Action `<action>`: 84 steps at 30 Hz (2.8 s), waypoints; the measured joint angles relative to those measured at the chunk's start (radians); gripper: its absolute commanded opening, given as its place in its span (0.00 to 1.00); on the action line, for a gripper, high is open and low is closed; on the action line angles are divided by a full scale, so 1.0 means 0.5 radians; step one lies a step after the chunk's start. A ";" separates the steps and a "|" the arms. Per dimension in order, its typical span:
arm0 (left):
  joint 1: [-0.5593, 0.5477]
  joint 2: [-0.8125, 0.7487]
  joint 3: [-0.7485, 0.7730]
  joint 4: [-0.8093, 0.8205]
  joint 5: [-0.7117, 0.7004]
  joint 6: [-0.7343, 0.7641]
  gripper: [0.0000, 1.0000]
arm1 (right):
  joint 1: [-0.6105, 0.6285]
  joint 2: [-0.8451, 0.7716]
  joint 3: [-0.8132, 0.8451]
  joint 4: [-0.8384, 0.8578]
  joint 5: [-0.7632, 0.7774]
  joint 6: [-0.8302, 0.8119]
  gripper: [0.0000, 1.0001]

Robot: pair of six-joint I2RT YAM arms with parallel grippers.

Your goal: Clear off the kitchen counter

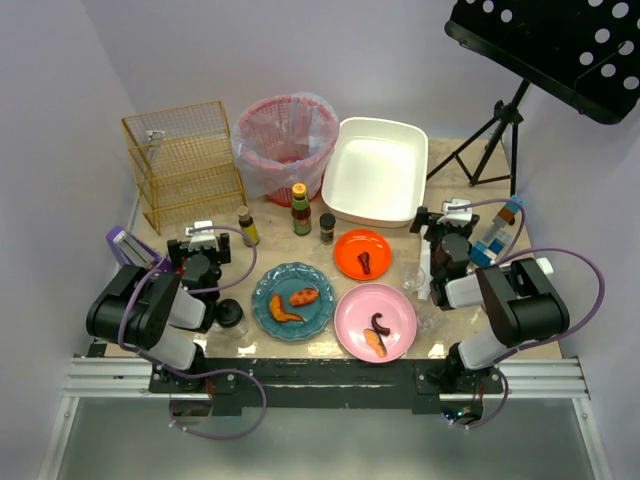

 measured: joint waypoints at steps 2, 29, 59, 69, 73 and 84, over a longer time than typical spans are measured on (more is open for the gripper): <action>0.000 0.000 0.000 0.000 0.000 0.000 1.00 | 0.000 0.000 0.000 0.000 0.000 0.001 0.98; 0.000 0.000 0.001 0.000 -0.007 0.000 1.00 | 0.000 -0.159 0.243 -0.199 0.111 0.050 0.98; -0.112 -0.816 0.412 -0.849 -0.286 -0.032 1.00 | 0.002 -0.495 0.770 -1.140 -0.407 0.459 0.98; -0.112 -1.142 0.800 -1.613 -0.247 -0.210 1.00 | 0.002 -0.603 0.838 -1.492 -0.517 0.561 0.98; -0.112 -1.196 0.997 -1.939 -0.157 -0.209 1.00 | 0.002 -0.608 0.903 -1.665 -0.509 0.639 0.98; -0.112 -1.173 1.581 -2.696 0.147 -0.288 1.00 | 0.002 -0.678 0.970 -2.016 -0.448 0.764 0.98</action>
